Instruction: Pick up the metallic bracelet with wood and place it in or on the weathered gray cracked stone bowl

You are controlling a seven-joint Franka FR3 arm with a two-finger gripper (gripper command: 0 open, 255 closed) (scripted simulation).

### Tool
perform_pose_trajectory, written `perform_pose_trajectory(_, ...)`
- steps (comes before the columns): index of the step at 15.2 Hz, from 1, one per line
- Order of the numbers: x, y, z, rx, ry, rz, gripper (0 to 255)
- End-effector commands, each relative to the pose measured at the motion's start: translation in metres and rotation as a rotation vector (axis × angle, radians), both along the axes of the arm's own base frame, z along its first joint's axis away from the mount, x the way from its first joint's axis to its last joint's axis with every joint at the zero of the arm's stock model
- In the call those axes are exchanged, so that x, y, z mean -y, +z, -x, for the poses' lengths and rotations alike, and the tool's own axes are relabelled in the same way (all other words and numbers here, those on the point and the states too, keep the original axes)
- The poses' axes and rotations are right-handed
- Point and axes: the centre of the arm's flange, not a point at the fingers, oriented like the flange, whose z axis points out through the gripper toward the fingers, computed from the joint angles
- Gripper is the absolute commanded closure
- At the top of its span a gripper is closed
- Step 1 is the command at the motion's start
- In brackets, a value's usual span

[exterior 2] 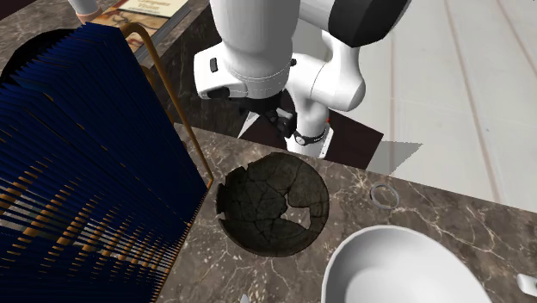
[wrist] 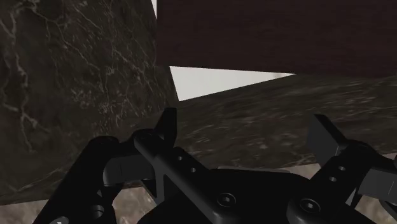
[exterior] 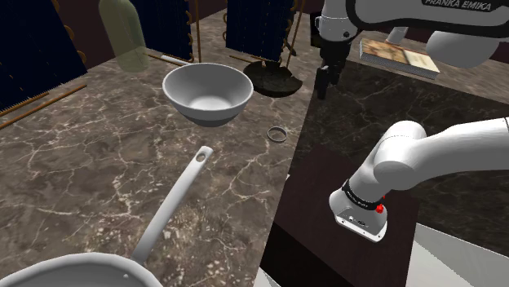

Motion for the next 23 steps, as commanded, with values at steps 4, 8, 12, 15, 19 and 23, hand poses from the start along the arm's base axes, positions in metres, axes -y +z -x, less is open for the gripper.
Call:
perform_pose_trajectory(4, -0.036, 0.004, 0.002, 0.026, 0.018, -0.024, 0)
perform_pose_trajectory(8, -0.085, 0.010, 0.006, 0.061, 0.042, -0.056, 0)
perform_pose_trajectory(12, -0.132, 0.017, 0.011, 0.096, 0.066, -0.088, 0)
perform_pose_trajectory(15, -0.168, 0.023, 0.016, 0.122, 0.084, -0.112, 0)
perform_pose_trajectory(19, -0.215, 0.033, 0.024, 0.156, 0.108, -0.144, 0)
perform_pose_trajectory(23, -0.251, 0.041, 0.031, 0.183, 0.127, -0.169, 0)
